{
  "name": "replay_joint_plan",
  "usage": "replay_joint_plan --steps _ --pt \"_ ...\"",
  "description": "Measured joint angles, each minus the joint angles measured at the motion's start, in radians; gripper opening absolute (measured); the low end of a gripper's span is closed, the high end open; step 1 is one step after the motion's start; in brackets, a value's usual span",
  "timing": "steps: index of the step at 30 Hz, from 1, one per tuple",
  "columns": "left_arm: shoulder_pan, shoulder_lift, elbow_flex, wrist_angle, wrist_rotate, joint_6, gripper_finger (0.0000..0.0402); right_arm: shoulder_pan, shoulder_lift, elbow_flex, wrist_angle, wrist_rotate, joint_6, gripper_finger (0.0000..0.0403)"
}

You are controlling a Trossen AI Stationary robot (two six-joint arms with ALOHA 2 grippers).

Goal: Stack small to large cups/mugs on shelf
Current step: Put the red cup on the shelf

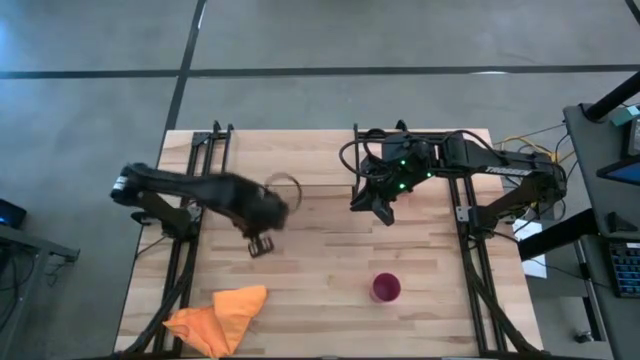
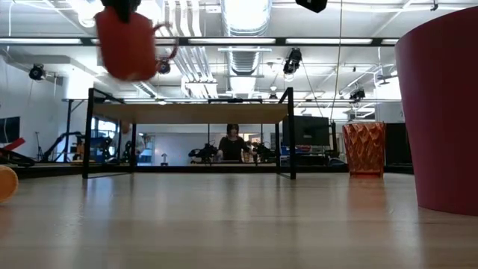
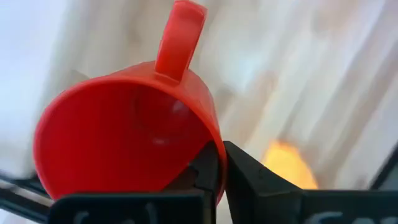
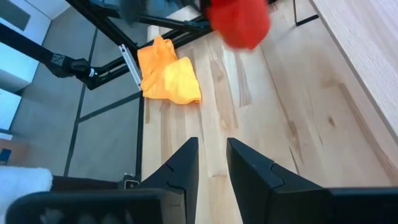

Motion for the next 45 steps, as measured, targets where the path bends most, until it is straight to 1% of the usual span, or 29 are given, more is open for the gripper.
replay_joint_plan --steps 2,5,8,11,13,18,23,27,32,38,42,45 --pt "0.029 -0.030 0.059 -0.017 -0.093 -0.016 0.0000 0.000 0.000 0.000 0.000 0.000 0.000 0.0079" --pt "0.084 -0.069 0.107 -0.014 -0.212 -0.014 0.0000 0.000 0.000 0.000 0.000 0.000 0.000 0.0077" --pt "0.161 -0.100 0.112 -0.017 -0.227 0.043 0.0000 0.000 0.000 0.000 0.000 0.000 -0.004 0.0077" --pt "0.245 -0.098 0.109 -0.015 -0.261 0.122 0.0000 0.000 0.000 0.000 0.000 0.000 -0.004 0.0080" --pt "0.306 -0.081 0.108 -0.015 -0.265 0.179 0.0000 0.000 0.000 0.000 0.000 0.000 -0.004 0.0081" --pt "0.446 -0.027 0.106 -0.014 -0.205 0.283 0.0000 0.000 0.000 0.000 -0.007 0.000 -0.004 0.0081" --pt "0.561 0.010 0.106 -0.015 -0.052 0.345 0.0000 0.000 0.000 0.000 -0.024 0.000 -0.004 0.0081" --pt "0.615 0.023 0.105 -0.014 -0.045 0.395 0.0000 0.000 0.000 0.000 -0.024 0.000 -0.004 0.0082" --pt "0.650 0.022 0.089 -0.015 -0.004 0.428 0.0000 0.000 0.000 0.000 -0.025 0.000 -0.005 0.0082" --pt "0.654 0.021 0.018 -0.015 -0.002 0.433 0.0000 0.000 0.000 0.000 -0.025 0.000 -0.005 0.0082" --pt "0.654 0.021 -0.022 -0.015 -0.003 0.504 0.0000 0.000 0.000 0.000 -0.025 0.000 -0.008 0.0082" --pt "0.654 0.021 -0.035 -0.015 -0.004 0.528 0.0000 0.000 0.000 0.000 -0.025 0.000 -0.008 0.0082"
